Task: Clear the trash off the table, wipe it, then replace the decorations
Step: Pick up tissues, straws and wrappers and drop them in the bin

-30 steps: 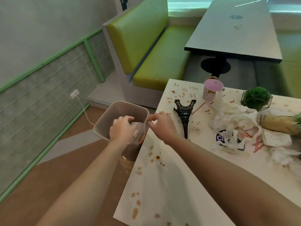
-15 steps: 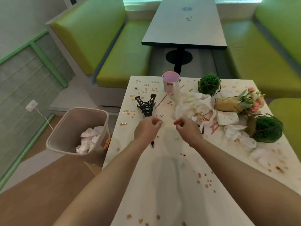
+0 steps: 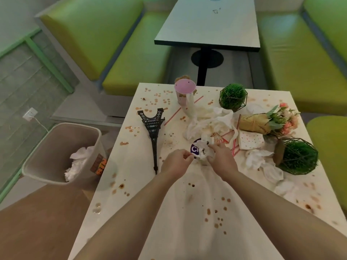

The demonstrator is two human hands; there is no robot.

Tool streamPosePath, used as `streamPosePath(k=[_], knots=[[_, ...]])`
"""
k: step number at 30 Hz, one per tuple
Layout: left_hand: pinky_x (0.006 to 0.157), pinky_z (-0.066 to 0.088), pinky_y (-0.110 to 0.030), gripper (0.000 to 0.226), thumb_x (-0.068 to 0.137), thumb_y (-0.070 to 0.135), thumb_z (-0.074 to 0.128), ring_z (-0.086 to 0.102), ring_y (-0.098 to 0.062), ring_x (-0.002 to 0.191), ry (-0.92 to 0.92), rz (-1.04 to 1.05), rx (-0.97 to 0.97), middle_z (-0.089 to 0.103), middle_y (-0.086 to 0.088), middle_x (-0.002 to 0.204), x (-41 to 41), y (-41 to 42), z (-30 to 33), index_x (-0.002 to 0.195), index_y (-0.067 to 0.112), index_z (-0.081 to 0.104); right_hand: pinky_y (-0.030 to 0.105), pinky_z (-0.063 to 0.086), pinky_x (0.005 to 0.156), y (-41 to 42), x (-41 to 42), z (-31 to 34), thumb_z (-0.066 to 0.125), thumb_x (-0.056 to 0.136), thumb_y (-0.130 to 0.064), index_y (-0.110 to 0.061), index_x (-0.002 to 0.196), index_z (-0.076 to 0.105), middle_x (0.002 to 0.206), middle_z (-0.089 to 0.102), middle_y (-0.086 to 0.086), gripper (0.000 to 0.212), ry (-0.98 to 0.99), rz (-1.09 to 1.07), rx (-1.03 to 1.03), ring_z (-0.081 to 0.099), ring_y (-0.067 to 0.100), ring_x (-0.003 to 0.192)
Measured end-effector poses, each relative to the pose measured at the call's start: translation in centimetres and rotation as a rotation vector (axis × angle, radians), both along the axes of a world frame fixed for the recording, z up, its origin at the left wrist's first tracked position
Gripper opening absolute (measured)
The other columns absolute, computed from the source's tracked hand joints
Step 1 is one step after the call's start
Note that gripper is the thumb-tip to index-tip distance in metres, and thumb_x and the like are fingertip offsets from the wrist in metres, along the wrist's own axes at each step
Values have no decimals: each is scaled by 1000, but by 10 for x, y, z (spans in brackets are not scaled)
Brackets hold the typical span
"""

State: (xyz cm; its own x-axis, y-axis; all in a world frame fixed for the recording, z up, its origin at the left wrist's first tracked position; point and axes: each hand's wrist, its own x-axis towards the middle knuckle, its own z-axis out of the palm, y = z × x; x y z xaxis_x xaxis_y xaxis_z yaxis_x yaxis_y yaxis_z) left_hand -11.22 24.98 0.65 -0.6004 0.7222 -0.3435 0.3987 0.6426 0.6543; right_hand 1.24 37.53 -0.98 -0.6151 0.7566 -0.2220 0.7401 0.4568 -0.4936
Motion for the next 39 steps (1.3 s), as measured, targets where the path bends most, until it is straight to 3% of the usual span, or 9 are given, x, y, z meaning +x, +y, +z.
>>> streamPosePath(k=[4, 10, 14, 18, 21, 25, 28, 32, 39], knots=[[75, 48, -23, 23, 92, 37, 63, 60, -7, 95, -64, 19, 73, 64, 13, 106, 9, 13, -2, 113, 30, 65, 23, 46, 79, 5, 4, 6, 63, 91, -14, -12, 106, 70, 101, 66, 0, 17, 301, -216, -129, 61, 16, 98], [103, 45, -31, 104, 67, 39, 87, 44, -11, 122, -149, -98, 219, 26, 9, 137, 21, 34, 4, 149, 42, 24, 18, 52, 72, 4, 7, 46, 74, 85, -12, -21, 112, 64, 93, 69, 2, 30, 672, -357, -573, 67, 11, 85], [104, 45, -34, 70, 73, 48, 80, 41, -12, 124, -108, -133, 277, 34, 11, 128, 22, 49, 10, 135, 38, 50, 15, 53, 67, -1, 15, 70, 72, 86, -10, -18, 98, 75, 89, 75, -4, 15, 787, -338, -658, 69, 5, 84], [81, 51, -33, 21, 98, 37, 55, 62, -8, 93, -51, -257, 358, 64, 10, 98, 25, 58, 24, 108, 25, 69, 10, 48, 58, 7, 22, 82, 73, 86, -14, -20, 93, 75, 87, 73, -5, 9, 839, -358, -569, 66, -3, 79], [79, 49, -26, 23, 103, 35, 44, 61, -5, 92, -216, -123, 381, 66, 11, 102, 28, 58, 36, 112, 26, 63, 7, 45, 62, 12, 27, 83, 61, 93, -15, -23, 104, 73, 98, 70, -9, 18, 769, -306, -552, 61, -8, 80], [71, 53, -25, 21, 106, 27, 39, 64, -15, 88, -486, 148, 513, 65, 3, 98, 26, 58, 56, 103, 20, 60, 14, 47, 71, 5, 31, 76, 56, 90, -6, -31, 133, 57, 119, 63, -10, 50, 594, -111, -548, 56, 10, 82], [83, 55, -35, 19, 106, 26, 40, 65, -23, 101, -610, 274, 572, 68, -4, 109, 18, 57, 62, 102, 24, 59, 25, 48, 76, -7, 32, 65, 69, 89, -21, -35, 116, 65, 102, 66, -11, 31, 496, -64, -506, 60, 17, 84], [73, 53, -27, 22, 106, 23, 39, 63, -15, 93, -654, 353, 601, 66, -3, 105, 6, 44, 71, 121, 16, 54, 27, 45, 68, -18, 29, 58, 70, 90, -23, -21, 95, 73, 74, 62, -7, 6, 492, -94, -573, 53, 11, 67], [70, 50, -28, 34, 98, 45, 51, 51, -8, 86, -596, 413, 444, 50, 3, 99, 3, 18, 84, 114, 15, 55, 33, 57, 81, -15, 29, 66, 77, 82, -18, -21, 80, 76, 74, 70, 5, 4, 685, -406, -644, 65, 18, 69]])
